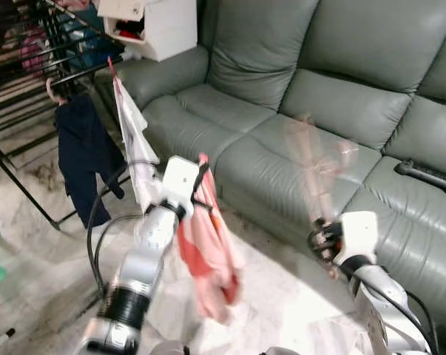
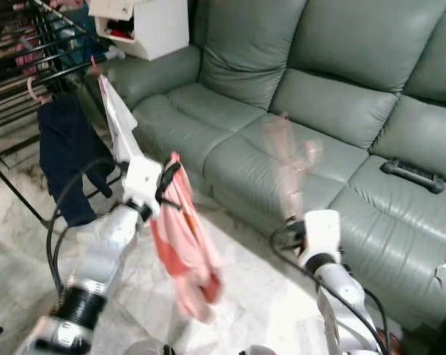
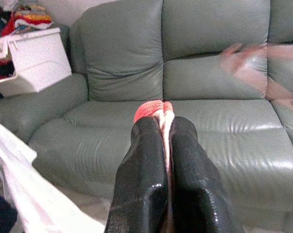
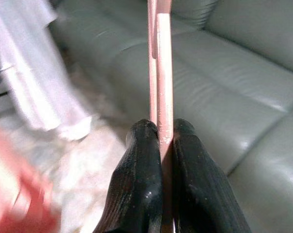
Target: Hang hanger
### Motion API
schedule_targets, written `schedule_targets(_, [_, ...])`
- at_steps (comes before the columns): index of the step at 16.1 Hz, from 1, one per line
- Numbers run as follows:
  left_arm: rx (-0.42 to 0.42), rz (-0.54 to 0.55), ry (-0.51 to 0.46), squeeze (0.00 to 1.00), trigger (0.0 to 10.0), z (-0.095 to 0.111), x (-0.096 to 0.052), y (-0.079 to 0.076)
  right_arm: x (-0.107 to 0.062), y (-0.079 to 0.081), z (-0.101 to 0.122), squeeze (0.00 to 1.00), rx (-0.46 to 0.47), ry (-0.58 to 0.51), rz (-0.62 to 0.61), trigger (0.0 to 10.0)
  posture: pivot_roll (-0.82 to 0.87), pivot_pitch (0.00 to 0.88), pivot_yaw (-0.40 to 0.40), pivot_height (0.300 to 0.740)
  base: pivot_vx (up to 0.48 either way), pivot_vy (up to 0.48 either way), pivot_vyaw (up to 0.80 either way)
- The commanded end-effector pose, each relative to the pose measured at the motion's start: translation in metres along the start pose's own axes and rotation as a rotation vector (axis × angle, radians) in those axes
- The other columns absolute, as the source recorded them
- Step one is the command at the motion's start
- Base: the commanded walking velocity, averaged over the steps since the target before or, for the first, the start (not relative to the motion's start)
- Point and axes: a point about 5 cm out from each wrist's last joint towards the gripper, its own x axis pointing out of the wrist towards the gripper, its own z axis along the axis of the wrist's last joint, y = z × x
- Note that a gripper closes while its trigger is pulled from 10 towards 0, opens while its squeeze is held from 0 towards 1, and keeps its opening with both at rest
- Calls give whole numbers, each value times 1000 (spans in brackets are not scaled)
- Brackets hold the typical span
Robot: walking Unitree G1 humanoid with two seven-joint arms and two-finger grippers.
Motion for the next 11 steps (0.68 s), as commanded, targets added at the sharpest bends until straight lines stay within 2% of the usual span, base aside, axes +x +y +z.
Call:
schedule_targets(1, [18, -176, -61, 0, 10000, 12, 7, -6, -1, -1, 11, 0, -63, -14, 73, 10000, -95, 0, 34, 740, 0, 0, 0])
schedule_targets(2, [111, -264, -64, 0, 10000, 14, 10, -10, -2, -6, 12, 0, -95, -8, 94, 10000, -95, 0, 37, 740, 0, 0, 0])
schedule_targets(3, [324, -362, -70, 0, 10000, 14, 15, -11, -4, -12, 16, 0, -127, 1, 132, 10000, -97, 0, 39, 740, 0, 0, 0])
schedule_targets(4, [425, -382, -65, 0, 10000, 14, 20, -8, -5, -15, 18, 0, -144, 16, 162, 10000, -103, 0, 43, 740, 0, 0, 0])
schedule_targets(6, [470, -396, -83, 0, 10000, 23, 33, -3, -11, -16, 18, 0, -178, 60, 252, 10000, -108, 0, 51, 740, 0, 0, 0])
schedule_targets(9, [578, -332, -101, 0, 10000, 33, 47, 7, -27, -18, 18, 0, -262, 128, 377, 10000, -127, 0, 67, 740, 0, 0, 0])
schedule_targets(11, [609, -288, -105, 0, 10000, 36, 52, 12, -34, -22, 17, 0, -297, 163, 410, 10000, -133, 0, 71, 740, 0, 0, 0])
